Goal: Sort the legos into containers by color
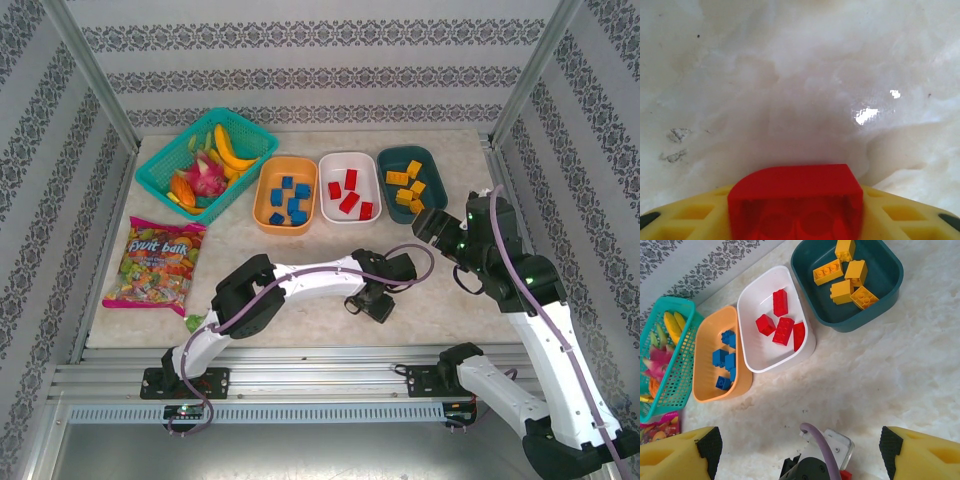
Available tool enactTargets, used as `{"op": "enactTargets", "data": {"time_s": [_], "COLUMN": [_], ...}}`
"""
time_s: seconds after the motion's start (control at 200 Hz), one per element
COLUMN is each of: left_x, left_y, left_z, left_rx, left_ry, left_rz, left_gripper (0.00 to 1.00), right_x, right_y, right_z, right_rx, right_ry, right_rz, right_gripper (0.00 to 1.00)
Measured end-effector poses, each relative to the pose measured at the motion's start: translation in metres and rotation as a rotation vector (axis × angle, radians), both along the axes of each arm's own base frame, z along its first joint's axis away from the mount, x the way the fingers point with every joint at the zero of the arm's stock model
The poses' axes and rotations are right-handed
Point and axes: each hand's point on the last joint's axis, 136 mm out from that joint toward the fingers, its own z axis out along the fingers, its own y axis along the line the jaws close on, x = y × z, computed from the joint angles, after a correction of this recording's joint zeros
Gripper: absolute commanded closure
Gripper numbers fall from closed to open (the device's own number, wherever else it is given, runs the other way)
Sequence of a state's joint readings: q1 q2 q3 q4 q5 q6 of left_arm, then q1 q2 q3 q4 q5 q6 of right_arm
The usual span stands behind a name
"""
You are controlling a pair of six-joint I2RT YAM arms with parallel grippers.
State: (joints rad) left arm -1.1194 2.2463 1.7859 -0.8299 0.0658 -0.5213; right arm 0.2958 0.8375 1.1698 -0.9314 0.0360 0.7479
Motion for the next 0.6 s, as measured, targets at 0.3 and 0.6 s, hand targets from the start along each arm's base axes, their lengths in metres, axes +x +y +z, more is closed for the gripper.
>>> {"op": "enactTargets", "data": {"time_s": [0.3, 0.6], "left_x": [0.015, 0.134], "left_y": [0.005, 0.043], "left_z": [0.023, 0.117], "left_rx": [-0.003, -0.186], "left_ry": [-0.036, -0.15], "left_rz": [0.033, 0.276], "left_gripper": [0.48, 0.48], "right_x": [0.007, 0.035], "right_y": [0.005, 0.034], "right_z": [0.003, 0.054], "right_rx": [-0.003, 0.083], "right_ry": [0.01, -0.1], "right_rz": [0.029, 0.147], "right_gripper": [0.17, 0.18]}}
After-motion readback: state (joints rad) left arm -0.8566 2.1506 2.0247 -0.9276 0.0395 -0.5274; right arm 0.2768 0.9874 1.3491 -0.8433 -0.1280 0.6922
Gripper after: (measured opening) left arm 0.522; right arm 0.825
